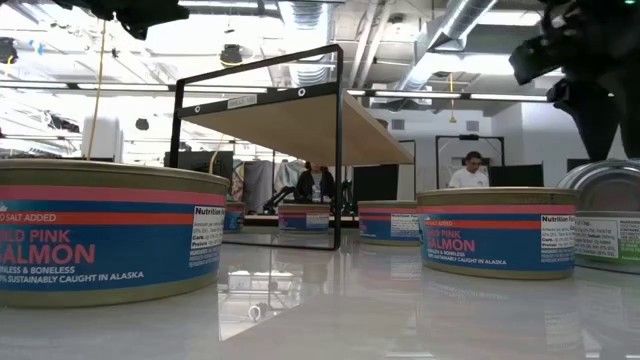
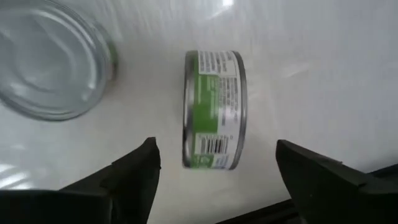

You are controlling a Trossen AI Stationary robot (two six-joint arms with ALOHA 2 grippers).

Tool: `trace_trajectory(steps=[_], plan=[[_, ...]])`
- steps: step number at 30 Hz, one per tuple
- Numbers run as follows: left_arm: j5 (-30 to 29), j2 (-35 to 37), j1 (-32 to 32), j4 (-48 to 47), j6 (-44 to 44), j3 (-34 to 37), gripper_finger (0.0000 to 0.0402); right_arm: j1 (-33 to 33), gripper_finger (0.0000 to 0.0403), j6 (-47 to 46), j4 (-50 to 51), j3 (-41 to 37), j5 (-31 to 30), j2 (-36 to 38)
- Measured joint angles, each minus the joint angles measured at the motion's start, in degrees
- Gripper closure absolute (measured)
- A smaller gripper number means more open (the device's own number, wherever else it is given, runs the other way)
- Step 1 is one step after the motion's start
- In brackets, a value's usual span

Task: Stack canned seafood by type on shelf
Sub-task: Put the green tuna can on the shelf

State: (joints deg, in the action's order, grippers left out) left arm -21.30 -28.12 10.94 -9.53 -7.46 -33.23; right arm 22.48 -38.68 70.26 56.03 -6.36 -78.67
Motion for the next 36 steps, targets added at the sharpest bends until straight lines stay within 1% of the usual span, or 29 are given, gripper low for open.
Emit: trace_trajectory(steps=[3,6,9,11,13,16,18,21,24,28,31,34,36], plan=[[0.0,-0.02,0.0,-0.05,-0.01,0.0,0.0241,2.87,0.0075,-0.81,-0.02,0.0,-3.96,-2.16],[0.3,0.0,0.0,-0.08,0.05,0.0,0.0241,4.71,0.0087,-1.95,-0.26,-0.46,-6.6,-3.47],[2.53,-0.01,0.0,-0.34,-0.02,0.0,0.0241,6.32,0.0102,-3.43,-3.05,-2.77,-7.38,-3.85],[3.48,-0.09,0.02,-0.53,0.0,0.0,0.0241,7.11,0.0116,-4.32,-6.77,-5.12,-7.34,-3.87],[4.12,-0.44,0.0,-0.45,0.06,0.0,0.0241,7.69,0.0131,-5.36,-9.41,-6.96,-7.33,-3.89],[4.66,-1.24,0.02,-0.51,0.18,0.0,0.0241,7.93,0.0162,-7.28,-9.39,-7.52,-7.43,-3.89],[5.46,-1.83,0.01,-0.5,0.2,0.0,0.0241,7.94,0.019,-7.41,-8.58,-7.04,-7.81,-3.82],[8.85,-2.65,0.0,-0.01,0.12,0.0,0.0241,8.07,0.0239,-5.99,-6.72,-5.22,-8.98,-3.78],[9.92,-2.95,0.02,0.29,-0.85,0.0,0.0241,8.07,0.0244,-2.43,-4.6,-2.58,-11.61,-3.78],[8.54,-2.97,0.0,0.3,-1.57,0.0,0.0241,8.04,0.0244,4.73,-2.86,3.19,-20.29,-3.78],[7.37,-2.97,0.0,0.59,-2.83,0.0,0.0241,8.04,0.0244,14.17,-3.89,8.32,-30.91,-3.8],[5.21,-2.99,0.0,2.28,-3.26,0.0,0.0241,7.5,0.0238,28.24,-7.86,11.95,-43.54,-4.0],[4.61,-2.97,0.0,3.88,-2.56,0.0,0.0241,6.29,0.0223,40.12,-14.82,12.22,-49.43,-4.04]])
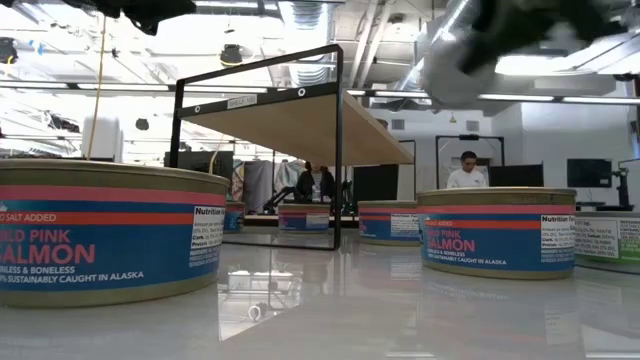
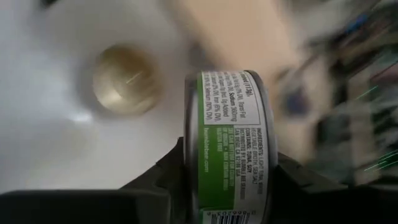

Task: Stack canned seafood by type on shelf
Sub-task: Put the green tuna can on the shelf

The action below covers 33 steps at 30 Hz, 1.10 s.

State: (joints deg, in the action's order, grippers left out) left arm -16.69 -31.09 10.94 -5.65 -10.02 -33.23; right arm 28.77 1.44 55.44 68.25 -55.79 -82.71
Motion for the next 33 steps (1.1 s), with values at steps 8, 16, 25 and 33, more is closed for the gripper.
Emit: trace_trajectory(steps=[8,16,25,33], plan=[[-0.47,-0.04,0.0,3.51,5.37,0.0,0.0241,-12.65,0.0229,35.31,-33.23,-0.07,1.83,-2.66],[-0.6,-0.02,0.0,3.14,8.99,0.0,0.0241,-19.5,0.0215,46.94,-48.71,-0.11,10.95,-10.19],[-2.78,-0.02,0.0,2.91,7.49,0.0,0.0241,-19.69,0.0092,42.9,-49.19,0.64,10.95,-11.69],[-2.08,-0.03,0.0,2.82,7.73,0.0,0.0241,-17.5,0.0042,34.49,-40.37,6.45,18.29,-9.52]])
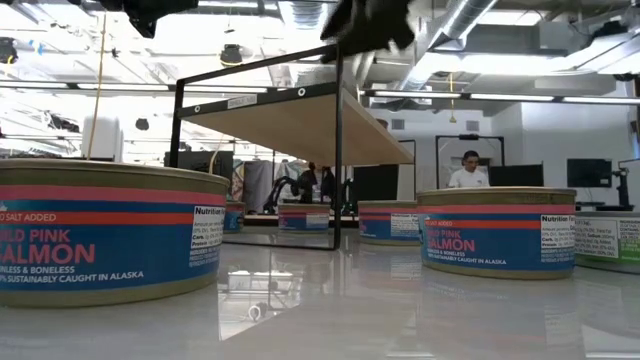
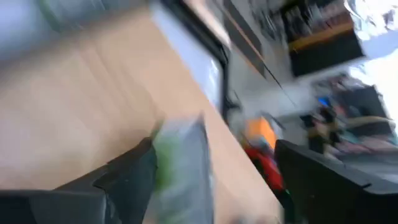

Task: Stack canned seafood by type on shelf
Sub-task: Put the green tuna can on the shelf, then stack the green tuna can on top of the other green tuna can

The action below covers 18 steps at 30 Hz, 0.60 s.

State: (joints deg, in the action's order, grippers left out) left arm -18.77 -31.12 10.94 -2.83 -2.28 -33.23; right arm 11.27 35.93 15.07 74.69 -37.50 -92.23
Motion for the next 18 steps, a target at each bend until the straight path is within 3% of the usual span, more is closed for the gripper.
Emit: trace_trajectory(steps=[4,7,12,18], plan=[[0.51,0.03,0.02,-0.16,0.65,0.0,0.0241,-0.21,0.0045,-5.68,7.41,1.65,1.51,0.43],[3.72,0.05,0.02,-1.96,2.72,0.0,0.0241,1.48,0.0049,-16.26,15.74,3.14,3.08,2.83],[6.66,-0.04,0.04,-4.2,2.89,0.0,0.0241,2.89,0.0061,-42.82,29.65,3.61,17.19,6.78],[6.6,-0.26,0.04,-3.86,0.14,0.0,0.0241,6.64,0.0086,-65.17,43.02,-0.65,25.46,6.95]])
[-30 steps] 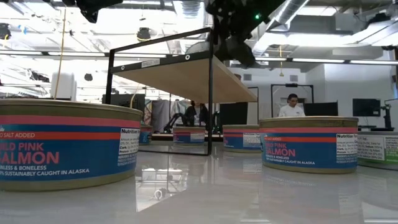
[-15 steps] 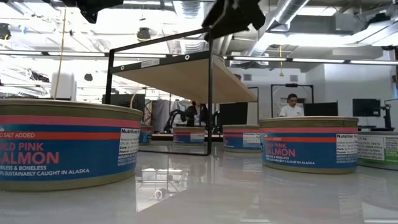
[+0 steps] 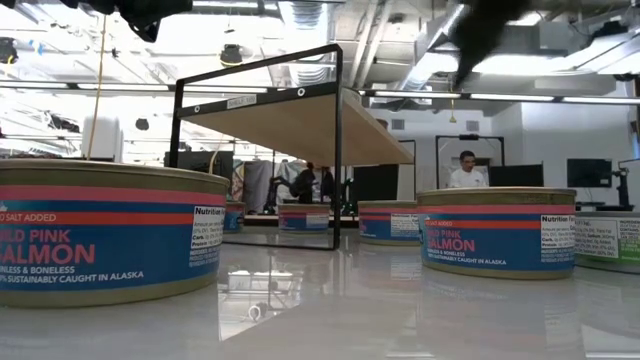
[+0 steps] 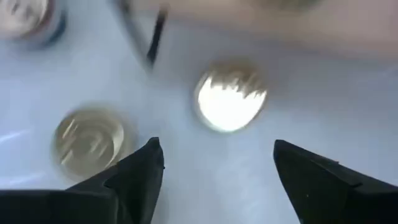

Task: Stack canned seafood by type on shelf
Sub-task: Stack the green tuna can on top of the other green tuna can

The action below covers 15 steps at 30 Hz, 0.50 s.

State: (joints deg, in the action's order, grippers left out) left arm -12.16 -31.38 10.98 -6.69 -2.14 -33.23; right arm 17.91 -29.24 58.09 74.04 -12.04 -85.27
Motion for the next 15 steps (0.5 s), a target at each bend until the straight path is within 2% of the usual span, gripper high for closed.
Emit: trace_trajectory(steps=[3,8,12,15], plan=[[0.01,0.0,0.0,0.0,-0.51,0.0,0.0241,2.64,0.0098,-5.11,-0.72,-5.82,7.77,-0.19],[-0.07,0.0,0.0,0.19,-2.92,0.0,0.0241,3.88,0.0118,-9.42,-7.57,-14.96,14.38,-0.15],[-0.09,-0.07,0.0,0.73,-3.01,0.0,0.0241,3.29,0.013,-10.25,-13.45,-20.01,18.32,-0.15],[-0.09,-0.07,0.0,0.67,-3.03,0.0,0.0241,2.95,0.0142,-10.5,-15.52,-22.24,18.7,-0.15]])
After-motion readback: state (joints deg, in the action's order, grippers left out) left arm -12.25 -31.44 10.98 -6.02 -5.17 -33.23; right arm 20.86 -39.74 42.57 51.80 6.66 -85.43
